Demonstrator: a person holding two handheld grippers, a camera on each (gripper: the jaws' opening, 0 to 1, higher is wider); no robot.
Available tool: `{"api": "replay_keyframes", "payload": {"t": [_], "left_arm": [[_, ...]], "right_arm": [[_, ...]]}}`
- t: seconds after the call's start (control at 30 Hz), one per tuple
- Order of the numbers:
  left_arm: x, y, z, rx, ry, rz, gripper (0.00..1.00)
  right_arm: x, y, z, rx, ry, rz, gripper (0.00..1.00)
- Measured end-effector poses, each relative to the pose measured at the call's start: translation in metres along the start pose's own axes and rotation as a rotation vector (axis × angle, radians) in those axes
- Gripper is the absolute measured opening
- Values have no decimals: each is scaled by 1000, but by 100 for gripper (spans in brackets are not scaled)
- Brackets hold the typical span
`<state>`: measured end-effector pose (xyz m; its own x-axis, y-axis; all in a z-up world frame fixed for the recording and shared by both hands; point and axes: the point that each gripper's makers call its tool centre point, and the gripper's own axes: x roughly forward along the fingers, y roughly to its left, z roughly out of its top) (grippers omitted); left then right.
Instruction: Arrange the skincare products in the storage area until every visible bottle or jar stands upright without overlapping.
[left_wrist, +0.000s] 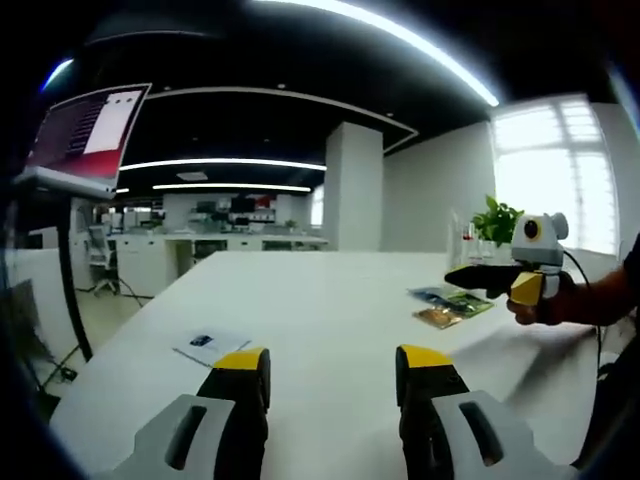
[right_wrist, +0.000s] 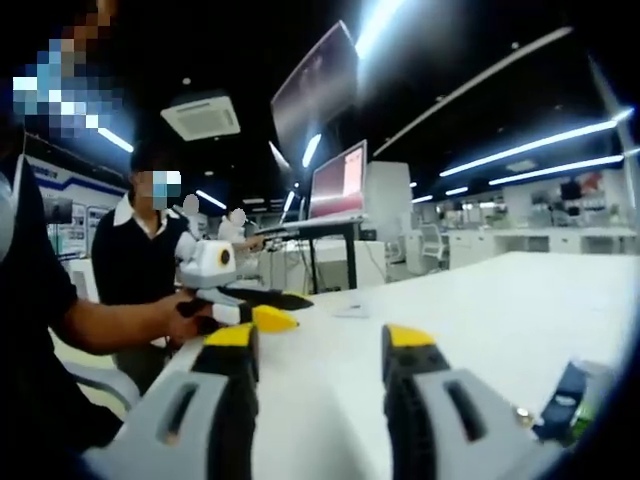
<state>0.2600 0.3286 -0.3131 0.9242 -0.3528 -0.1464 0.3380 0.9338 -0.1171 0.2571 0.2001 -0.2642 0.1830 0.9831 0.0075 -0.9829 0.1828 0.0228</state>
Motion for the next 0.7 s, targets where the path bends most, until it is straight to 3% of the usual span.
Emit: {"api": "replay_keyframes", "payload": {"t": [0.7], "left_arm": [[-6, 51, 0, -70, -1, 89, 51]], "right_arm": [[42, 1, -13, 20, 51, 41, 47]]}}
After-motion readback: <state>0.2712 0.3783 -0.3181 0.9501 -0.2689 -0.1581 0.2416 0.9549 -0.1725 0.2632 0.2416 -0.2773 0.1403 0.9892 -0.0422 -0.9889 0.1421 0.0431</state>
